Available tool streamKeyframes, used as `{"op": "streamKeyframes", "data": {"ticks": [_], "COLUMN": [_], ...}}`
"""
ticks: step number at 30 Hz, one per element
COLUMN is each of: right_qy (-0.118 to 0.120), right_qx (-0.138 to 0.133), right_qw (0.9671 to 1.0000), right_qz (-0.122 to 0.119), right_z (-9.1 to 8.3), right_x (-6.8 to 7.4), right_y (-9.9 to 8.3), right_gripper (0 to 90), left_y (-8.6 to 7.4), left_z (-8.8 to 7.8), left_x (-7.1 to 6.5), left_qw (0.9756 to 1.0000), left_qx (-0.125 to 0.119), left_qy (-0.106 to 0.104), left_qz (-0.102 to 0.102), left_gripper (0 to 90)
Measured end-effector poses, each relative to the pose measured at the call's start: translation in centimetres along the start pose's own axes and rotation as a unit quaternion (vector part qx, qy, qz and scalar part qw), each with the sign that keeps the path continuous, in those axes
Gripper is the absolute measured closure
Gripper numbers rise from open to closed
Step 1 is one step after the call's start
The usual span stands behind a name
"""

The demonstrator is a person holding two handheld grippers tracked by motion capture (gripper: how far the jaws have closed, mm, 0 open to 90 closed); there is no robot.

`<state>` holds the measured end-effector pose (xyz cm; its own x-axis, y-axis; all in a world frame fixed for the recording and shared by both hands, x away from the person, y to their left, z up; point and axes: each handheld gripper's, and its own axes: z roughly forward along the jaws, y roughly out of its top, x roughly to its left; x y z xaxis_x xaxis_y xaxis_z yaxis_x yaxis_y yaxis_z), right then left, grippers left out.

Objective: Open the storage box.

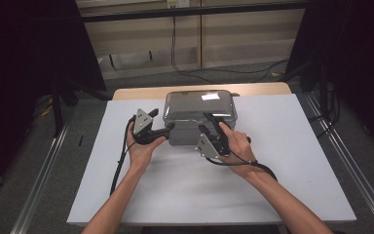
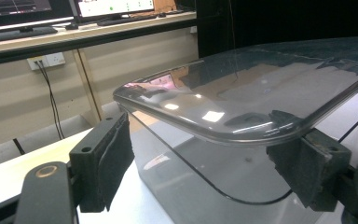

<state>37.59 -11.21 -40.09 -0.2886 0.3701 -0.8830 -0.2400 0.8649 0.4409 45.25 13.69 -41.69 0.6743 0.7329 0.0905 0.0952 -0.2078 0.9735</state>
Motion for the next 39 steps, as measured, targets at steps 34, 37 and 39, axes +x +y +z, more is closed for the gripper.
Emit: {"op": "streamKeyframes", "data": {"ticks": [34,37,39], "right_qy": [0.063,0.062,0.059], "right_qx": [0.004,0.001,-0.006], "right_qw": [0.9287,0.9285,0.9277], "right_qz": [0.365,0.366,0.369], "right_z": [-0.9,-0.6,-0.5], "right_x": [-4.4,-4.6,-4.9], "right_y": [-8.3,-8.5,-8.5], "right_gripper": [16.2,17.3,18.2], "left_y": [1.3,1.5,1.6], "left_z": [0.3,0.3,0.4], "left_x": [-0.2,-0.1,-0.1], "left_qw": [0.9998,0.9998,0.9998], "left_qx": [-0.019,-0.018,-0.018], "left_qy": [-0.004,-0.005,-0.002], "left_qz": [0.006,0.01,0.001], "left_gripper": [23.6,23.6,21.2]}}
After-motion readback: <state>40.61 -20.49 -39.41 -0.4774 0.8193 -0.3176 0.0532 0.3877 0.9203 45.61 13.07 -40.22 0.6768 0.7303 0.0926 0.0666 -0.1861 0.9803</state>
